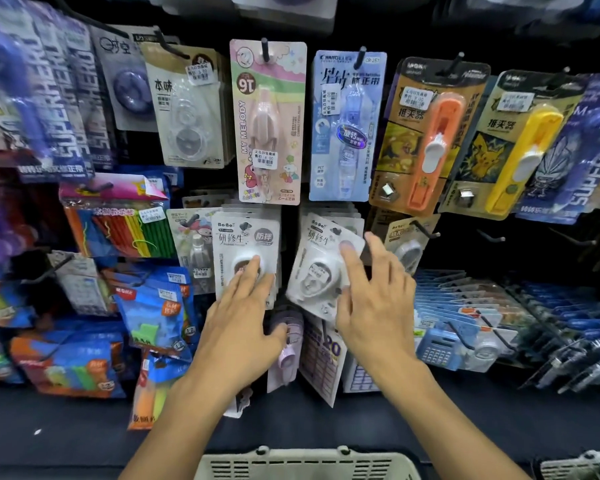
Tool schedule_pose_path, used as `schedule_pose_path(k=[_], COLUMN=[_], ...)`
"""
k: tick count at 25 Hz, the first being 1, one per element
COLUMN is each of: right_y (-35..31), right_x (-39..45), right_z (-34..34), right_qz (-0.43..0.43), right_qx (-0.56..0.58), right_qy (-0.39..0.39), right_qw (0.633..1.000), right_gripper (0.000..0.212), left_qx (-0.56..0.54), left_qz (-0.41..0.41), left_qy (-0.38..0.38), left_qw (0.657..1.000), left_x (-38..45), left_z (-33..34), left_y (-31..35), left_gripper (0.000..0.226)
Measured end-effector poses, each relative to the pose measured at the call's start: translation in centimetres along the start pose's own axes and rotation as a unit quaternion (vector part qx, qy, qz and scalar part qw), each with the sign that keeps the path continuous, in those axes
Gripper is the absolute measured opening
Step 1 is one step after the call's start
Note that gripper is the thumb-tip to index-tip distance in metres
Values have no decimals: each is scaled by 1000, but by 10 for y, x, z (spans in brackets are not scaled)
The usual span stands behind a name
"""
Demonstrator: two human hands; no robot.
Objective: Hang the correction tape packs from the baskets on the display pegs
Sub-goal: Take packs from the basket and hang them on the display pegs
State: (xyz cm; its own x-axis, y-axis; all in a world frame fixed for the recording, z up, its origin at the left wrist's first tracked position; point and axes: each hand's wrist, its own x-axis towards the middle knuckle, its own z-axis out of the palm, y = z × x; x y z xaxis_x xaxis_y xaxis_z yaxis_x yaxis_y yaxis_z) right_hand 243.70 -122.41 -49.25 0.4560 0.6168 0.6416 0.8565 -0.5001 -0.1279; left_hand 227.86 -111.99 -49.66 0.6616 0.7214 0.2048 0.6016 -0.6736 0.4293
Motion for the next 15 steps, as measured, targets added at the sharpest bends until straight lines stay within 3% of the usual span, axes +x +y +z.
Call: schedule_pose_path(k=[2,5,7,10,13,14,15], right_y=[-4,-5,4,0,-11,-15,-17], right_x=[-1,9,24,17,-57,-93,-132], right_z=[3,10,11,15,54,73,90], right_qz=[-64,-136,-126,-141,-70,-21,31], right_qx=[1,-18,-22,23,123,166,212], right_qy=[36,-186,-260,-207,-100,-128,-208], right_qw=[997,973,957,968,985,977,954], right_gripper=[54,63,68,64,54,48,42], left_qx=[4,-5,6,9,31,36,36], left_qz=[6,21,27,3,-28,-41,-61], left_qy=[1,-11,-36,-107,-271,-330,-381], left_qw=[1000,1000,999,994,962,942,922], left_x=[0,-4,-10,-33,-76,-94,-115], left_z=[2,9,17,35,76,95,115], left_y=[-7,-16,-19,-35,-60,-72,-84], left_gripper=[84,81,79,69,61,60,60])
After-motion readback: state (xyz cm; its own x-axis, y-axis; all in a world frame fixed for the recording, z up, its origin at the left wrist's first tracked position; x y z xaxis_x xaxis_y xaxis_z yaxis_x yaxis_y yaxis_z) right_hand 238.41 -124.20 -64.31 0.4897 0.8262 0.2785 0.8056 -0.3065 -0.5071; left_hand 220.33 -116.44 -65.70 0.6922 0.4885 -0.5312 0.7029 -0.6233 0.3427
